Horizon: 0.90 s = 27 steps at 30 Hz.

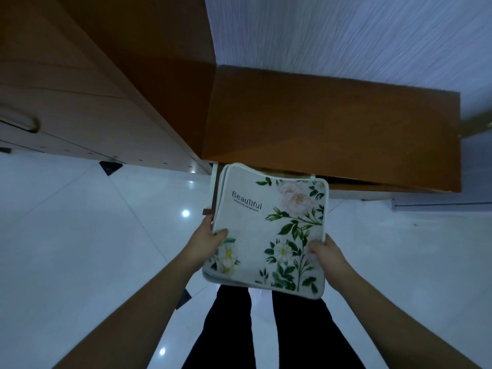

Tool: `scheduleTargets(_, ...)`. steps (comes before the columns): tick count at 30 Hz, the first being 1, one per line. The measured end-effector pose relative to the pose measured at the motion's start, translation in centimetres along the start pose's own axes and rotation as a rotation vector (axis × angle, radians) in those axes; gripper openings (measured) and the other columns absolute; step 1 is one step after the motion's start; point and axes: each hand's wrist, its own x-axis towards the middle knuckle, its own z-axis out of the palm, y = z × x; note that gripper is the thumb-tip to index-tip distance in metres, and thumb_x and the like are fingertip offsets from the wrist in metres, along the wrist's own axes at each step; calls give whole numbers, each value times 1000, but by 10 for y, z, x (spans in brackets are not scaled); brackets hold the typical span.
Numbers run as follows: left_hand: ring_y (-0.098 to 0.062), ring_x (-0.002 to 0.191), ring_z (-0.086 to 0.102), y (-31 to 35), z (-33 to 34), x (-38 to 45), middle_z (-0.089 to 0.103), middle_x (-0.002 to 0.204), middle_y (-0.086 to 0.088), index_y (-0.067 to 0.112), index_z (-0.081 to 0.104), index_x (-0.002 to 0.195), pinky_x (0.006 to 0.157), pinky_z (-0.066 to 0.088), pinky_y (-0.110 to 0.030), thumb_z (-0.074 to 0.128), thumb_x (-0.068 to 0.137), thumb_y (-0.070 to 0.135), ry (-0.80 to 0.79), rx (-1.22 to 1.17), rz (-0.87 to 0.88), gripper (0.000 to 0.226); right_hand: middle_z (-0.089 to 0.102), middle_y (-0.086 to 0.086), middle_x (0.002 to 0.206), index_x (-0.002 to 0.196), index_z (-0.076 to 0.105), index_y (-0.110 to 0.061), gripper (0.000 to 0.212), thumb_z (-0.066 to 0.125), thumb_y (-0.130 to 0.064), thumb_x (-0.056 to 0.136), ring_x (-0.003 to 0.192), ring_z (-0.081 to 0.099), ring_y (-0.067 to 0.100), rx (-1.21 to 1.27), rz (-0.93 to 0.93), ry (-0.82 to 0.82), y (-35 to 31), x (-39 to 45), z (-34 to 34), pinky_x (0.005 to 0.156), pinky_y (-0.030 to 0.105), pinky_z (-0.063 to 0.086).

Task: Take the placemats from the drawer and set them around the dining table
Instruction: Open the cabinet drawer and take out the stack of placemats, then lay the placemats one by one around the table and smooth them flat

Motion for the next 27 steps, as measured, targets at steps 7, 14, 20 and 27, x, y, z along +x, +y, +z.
scheduleTargets(7, -18, 104, 64, 36, -20, -50, 61, 122, 0, 20, 41, 138, 84, 53, -30, 62, 96, 26, 2, -22, 97, 48, 61, -1, 117, 142, 36, -26, 56, 49, 0, 95, 105, 61, 24, -81, -179, -77, -44, -65, -12, 85, 42, 52)
scheduleTargets(14, -19, 109, 64, 55, -45, -114, 63, 125, 1, 27, 44, 133, 97, 52, -45, 60, 96, 30, 8, -65, 207, 40, 56, -14, 129, 151, 24, -35, 57, 48, -18, 102, 113, 59, 11, -157, -477, -55, -65, -144, -20, 84, 28, 49)
scheduleTargets(20, -6, 103, 62, 75, -56, -157, 62, 116, 12, 23, 45, 134, 83, 52, -23, 61, 96, 25, 68, -32, 342, 42, 60, -11, 122, 142, 38, -29, 43, 50, -22, 101, 104, 59, 0, -209, -622, 66, -72, -190, -26, 70, 11, 48)
scheduleTargets(27, -15, 108, 64, 95, -50, -187, 63, 123, 7, 24, 44, 140, 92, 54, -43, 66, 92, 26, 156, -18, 429, 53, 68, -14, 103, 126, 59, -22, 28, 55, -28, 99, 94, 65, 5, -156, -663, 161, -77, -211, -46, 65, 17, 47)
